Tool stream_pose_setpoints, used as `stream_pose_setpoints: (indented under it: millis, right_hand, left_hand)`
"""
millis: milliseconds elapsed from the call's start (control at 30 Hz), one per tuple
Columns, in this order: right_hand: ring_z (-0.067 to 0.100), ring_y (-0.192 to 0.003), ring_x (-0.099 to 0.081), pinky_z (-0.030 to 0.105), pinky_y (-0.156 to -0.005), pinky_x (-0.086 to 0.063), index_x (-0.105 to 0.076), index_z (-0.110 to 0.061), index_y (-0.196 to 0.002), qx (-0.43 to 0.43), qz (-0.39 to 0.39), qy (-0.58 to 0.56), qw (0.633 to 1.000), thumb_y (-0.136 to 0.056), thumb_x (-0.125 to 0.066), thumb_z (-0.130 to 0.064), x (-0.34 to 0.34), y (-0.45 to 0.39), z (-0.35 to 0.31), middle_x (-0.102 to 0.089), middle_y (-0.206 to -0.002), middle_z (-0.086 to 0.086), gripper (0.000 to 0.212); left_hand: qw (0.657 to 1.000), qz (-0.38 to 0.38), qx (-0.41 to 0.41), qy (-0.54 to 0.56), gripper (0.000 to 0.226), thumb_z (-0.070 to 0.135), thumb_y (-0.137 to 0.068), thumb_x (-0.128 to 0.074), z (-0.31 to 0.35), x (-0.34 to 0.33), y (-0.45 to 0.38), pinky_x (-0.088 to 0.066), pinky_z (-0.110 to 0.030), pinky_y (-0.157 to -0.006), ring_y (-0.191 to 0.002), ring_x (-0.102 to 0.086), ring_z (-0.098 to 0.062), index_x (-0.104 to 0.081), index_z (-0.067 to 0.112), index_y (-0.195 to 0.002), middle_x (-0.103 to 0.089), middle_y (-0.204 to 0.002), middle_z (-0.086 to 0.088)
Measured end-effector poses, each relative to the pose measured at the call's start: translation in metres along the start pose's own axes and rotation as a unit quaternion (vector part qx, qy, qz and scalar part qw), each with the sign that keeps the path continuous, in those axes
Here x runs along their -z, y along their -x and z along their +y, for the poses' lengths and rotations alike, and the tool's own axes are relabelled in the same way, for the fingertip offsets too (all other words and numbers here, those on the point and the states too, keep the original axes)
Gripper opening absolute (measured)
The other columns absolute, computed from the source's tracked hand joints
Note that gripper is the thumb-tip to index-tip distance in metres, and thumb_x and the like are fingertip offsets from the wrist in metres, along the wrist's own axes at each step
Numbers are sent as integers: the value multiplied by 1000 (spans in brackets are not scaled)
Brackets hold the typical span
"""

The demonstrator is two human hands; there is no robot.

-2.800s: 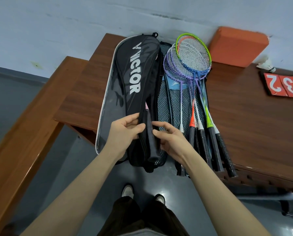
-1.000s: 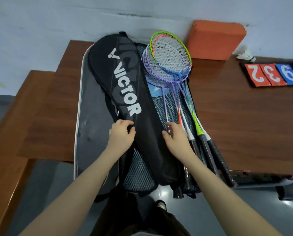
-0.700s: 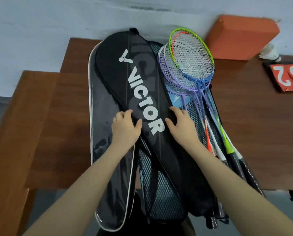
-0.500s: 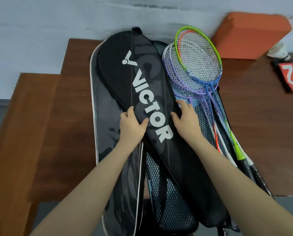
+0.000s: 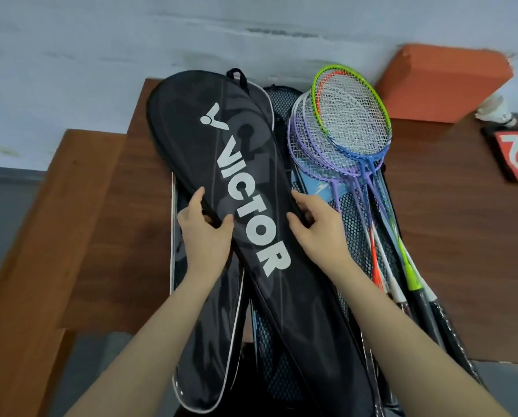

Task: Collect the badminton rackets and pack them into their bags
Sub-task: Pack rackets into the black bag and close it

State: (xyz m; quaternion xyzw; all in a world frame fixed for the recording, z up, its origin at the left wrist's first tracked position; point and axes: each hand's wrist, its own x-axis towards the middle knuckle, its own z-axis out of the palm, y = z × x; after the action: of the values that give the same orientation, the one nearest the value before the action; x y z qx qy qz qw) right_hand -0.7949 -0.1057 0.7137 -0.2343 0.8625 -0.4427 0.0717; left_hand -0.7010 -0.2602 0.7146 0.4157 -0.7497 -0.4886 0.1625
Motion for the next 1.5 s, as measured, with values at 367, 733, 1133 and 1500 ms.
stream_pose_setpoints:
  millis: [367, 733, 1133, 1500]
  right_hand:
    - [11, -81, -53, 37, -76, -49, -60, -12, -120, 38, -98, 9, 994, -86, -62, -14, -41, 42, -2, -57, -90, -6, 34]
    - [20, -88, -57, 39, -81, -49, -53, -16, -124, -35, -116, 109, 987, -89, -56, -25, -84, -16, -10, -61, -104, 4, 37]
    - [26, -110, -57, 39, -96, -44, -56, -10, -122, -152, -62, 96, 982, -87, -62, -28, -150, -127, -54, -63, -117, 10, 40]
    - [4, -71, -55, 15, -71, -43, -68, -17, -90, -52, -31, -90, 994, -75, -75, -8, -117, -110, -124, -62, -78, -11, 19]
  left_hand:
    - [978, 29, 48, -203, 56, 26, -86, -60, -63, 33, 60, -29, -32, -101, -119, -37, -31, -39, 10, -136, -30, -134, -17]
    - [938, -90, -136, -307, 47, 28, -89, -56, -71, 50, -17, -22, -44, -107, -133, -25, -31, -45, 11, -131, -32, -142, -13]
    - [925, -128, -218, -282, 39, 27, -92, -52, -49, 59, -165, -29, -47, -100, -129, -36, -28, -51, 19, -130, -43, -137, -10]
    - [935, -83, -303, -163, 35, 20, -96, -47, 13, 87, -197, -21, -51, -105, -138, -25, -25, -50, 22, -131, -38, -143, -5]
